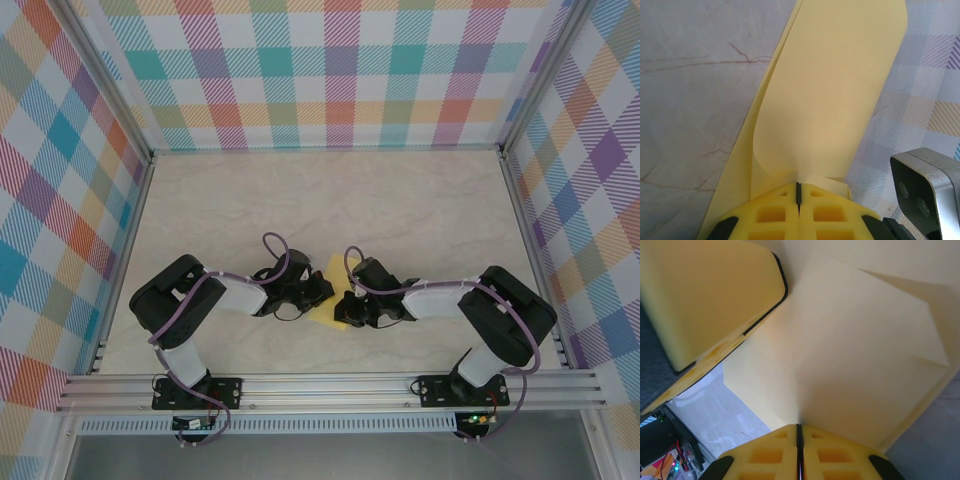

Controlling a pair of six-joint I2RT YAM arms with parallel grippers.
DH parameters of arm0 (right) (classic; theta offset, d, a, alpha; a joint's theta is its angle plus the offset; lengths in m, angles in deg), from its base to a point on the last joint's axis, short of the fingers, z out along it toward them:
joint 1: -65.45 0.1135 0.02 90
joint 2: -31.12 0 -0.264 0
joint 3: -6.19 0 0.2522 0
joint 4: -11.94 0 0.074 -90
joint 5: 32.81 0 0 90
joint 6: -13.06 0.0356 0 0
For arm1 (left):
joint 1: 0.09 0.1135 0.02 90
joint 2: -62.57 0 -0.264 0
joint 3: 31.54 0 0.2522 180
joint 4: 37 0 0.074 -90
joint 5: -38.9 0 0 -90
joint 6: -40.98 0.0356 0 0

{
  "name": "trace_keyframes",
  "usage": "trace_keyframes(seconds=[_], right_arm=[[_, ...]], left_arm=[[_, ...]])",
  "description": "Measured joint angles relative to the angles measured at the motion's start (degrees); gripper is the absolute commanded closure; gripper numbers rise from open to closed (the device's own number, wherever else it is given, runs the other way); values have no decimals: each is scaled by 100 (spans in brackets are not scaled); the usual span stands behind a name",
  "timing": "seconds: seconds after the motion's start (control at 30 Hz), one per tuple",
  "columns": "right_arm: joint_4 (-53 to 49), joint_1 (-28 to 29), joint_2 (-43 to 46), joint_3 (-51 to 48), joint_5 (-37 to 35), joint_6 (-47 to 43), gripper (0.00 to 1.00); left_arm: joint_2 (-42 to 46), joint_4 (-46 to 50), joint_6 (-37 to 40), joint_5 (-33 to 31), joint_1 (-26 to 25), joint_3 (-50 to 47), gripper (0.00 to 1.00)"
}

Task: Fold a paper plane with a square sheet of paper (pick it up from the middle)
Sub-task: Fold the triangle a second time at the center of the table.

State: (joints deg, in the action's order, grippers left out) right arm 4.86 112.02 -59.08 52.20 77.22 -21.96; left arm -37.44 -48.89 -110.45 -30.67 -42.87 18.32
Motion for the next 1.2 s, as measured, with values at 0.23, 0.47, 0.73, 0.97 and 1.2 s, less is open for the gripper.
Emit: trace_keyframes(seconds=[0.23, 0.47, 0.73, 0.97, 1.2], right_arm=[[96, -15, 15, -55, 28, -44, 95], [44, -83, 15, -55, 109, -205, 96], [-76, -190, 13, -33, 223, -485, 96], [-245, -293, -11, 22, 376, -833, 96], [-527, -411, -35, 103, 549, -1270, 96]], left_arm=[[11, 22, 127, -37, 13, 7, 100], [9, 173, 282, 13, 85, 87, 100], [9, 330, 417, 149, 236, 153, 100], [-46, 472, 498, 258, 315, 260, 100], [-177, 505, 560, 560, 461, 382, 100]])
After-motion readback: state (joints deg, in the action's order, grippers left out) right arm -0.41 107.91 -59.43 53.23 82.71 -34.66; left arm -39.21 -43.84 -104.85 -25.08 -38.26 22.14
